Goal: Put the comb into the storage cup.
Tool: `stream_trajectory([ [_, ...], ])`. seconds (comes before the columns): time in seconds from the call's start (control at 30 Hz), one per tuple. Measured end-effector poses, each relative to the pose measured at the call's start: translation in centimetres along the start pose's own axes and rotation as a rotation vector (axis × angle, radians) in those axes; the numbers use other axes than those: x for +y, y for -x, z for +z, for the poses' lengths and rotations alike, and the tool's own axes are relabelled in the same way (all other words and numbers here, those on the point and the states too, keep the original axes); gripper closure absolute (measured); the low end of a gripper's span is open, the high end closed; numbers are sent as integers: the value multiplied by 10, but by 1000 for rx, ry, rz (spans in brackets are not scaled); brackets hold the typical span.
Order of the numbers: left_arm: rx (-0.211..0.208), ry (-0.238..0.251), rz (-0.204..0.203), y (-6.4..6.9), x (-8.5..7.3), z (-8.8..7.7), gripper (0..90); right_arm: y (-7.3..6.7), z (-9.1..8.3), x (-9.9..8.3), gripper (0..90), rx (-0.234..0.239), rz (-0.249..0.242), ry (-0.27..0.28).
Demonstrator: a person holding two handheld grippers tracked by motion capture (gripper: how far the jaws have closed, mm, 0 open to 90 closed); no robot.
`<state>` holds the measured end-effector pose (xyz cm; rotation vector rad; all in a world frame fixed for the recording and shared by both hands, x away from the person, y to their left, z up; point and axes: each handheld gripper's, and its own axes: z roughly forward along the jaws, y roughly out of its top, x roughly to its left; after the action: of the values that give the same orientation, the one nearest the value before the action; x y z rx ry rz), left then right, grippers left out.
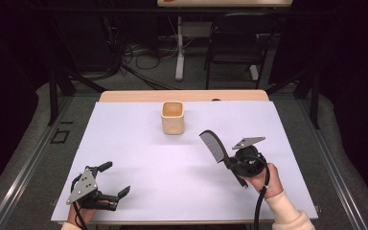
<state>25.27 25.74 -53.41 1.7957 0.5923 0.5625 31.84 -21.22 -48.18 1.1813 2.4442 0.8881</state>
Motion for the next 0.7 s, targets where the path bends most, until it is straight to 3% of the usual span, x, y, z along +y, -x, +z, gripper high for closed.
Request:
stream_trajectory([
  [0.3,1,4,1,-1,0,0,0,-2,2,2,722,-6,-14,31],
  [0.53,4,1,2,0,0,0,0,-7,3,4,722,9,-63,78],
  [0.7,1,0,0,-1,0,0,0,-7,4,7,722,2,-59,108],
])
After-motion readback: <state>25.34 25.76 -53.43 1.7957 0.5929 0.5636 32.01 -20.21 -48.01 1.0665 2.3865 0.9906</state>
